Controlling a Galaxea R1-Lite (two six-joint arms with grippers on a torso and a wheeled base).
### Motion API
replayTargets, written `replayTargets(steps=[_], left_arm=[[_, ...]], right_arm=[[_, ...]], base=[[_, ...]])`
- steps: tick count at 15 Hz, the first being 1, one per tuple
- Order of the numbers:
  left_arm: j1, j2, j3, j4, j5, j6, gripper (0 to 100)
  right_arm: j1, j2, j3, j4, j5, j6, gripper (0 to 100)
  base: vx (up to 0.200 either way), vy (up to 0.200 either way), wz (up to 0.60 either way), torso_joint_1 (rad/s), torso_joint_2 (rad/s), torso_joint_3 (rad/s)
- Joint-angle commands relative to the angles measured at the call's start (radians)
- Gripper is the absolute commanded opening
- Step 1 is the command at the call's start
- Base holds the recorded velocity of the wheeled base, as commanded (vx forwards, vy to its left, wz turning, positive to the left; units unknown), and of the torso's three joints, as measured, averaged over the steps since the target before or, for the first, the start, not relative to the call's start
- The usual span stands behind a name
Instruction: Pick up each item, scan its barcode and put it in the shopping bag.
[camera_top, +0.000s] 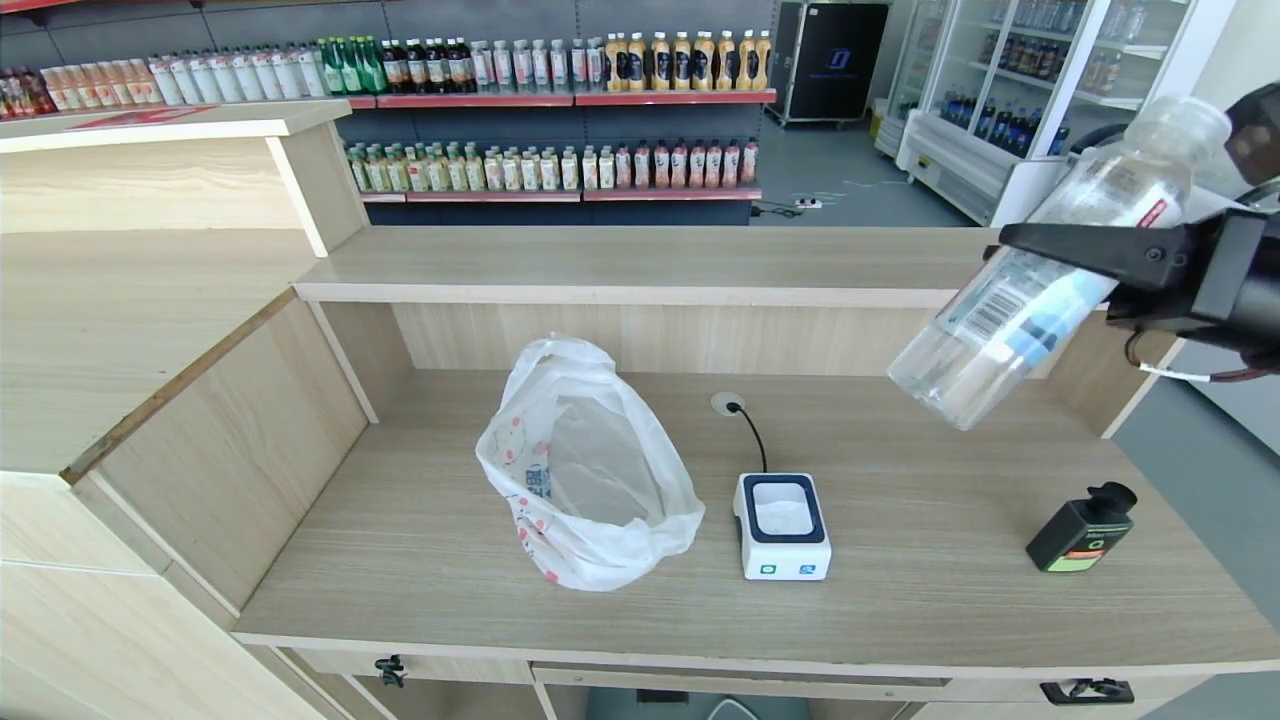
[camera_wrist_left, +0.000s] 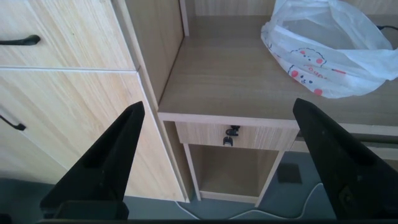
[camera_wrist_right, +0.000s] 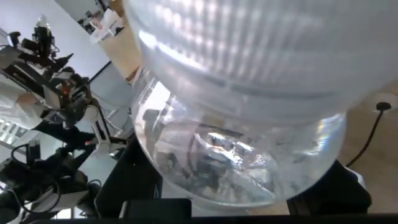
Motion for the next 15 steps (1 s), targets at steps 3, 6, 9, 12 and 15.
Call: replayTargets(steps=[3,6,9,12,15], left_arm=[[0.000,0.000,0.000,0.000,0.000,0.000,100],[0.000,0.000,0.000,0.000,0.000,0.000,100],[0.000,0.000,0.000,0.000,0.000,0.000,100],[0.000,0.000,0.000,0.000,0.000,0.000,100],[0.000,0.000,0.000,0.000,0.000,0.000,100]], right_arm=[[0.053,-0.118,-0.072,0.003,0.089,0.114,0],[0.076,-0.226,0.017,0.002,0.161,0.152,0],[0.142,-0.321,0.038,0.003,0.165,0.258,0],[0.216,-0.387,0.047,0.003,0.168,0.301,0],[0.230,-0.397,0.055,-0.002,0.188,0.295,0]], base=[[0.000,0.000,0.00,0.000,0.00,0.000],[0.000,0.000,0.00,0.000,0.00,0.000],[0.000,0.000,0.00,0.000,0.00,0.000],[0.000,0.000,0.00,0.000,0.00,0.000],[0.000,0.000,0.00,0.000,0.00,0.000]])
